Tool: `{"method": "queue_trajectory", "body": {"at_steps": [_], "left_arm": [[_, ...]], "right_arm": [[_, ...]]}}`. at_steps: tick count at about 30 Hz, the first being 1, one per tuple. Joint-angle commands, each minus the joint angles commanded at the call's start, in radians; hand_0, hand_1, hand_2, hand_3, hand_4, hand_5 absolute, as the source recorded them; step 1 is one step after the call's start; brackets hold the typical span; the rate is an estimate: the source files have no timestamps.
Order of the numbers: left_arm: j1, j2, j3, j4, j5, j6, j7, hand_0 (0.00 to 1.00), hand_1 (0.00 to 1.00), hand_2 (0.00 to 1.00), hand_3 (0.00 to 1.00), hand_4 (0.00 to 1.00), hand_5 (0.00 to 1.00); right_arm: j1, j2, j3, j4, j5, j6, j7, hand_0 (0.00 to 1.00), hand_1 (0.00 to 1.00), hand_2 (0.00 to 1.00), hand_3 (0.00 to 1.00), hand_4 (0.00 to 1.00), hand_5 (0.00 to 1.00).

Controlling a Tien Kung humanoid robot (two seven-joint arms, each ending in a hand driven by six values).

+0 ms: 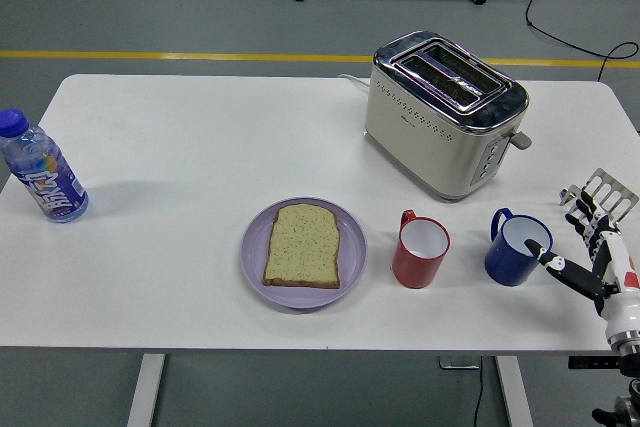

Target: Pick up the cup,pour liquid into bread,place the cup on the desk

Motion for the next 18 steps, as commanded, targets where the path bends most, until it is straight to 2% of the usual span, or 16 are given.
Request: {"method": "queue_trajectory", "body": {"at_steps": [6,18], "left_arm": [[0.001,0.001,-0.005,-0.001,0.011,0.001,0.003,0.690,0.756,0.773,0.611,0.396,0.998],[0.004,0.003,-0.005,-0.001,0.012,-0.001,0.002,0.690,0.756,0.773,0.611,0.396,0.998]], "right_arm": [[0.009,-0.004,-0.032,-0.017,0.007,-0.002,0.006,0.998,0.873,0.974,0.998,0.998,0.193],[0.047,0.012,-0.096,-0.073,0.020,-0.032,0.023,0.998,0.866,0.967,0.998,0.998,0.172]]}}
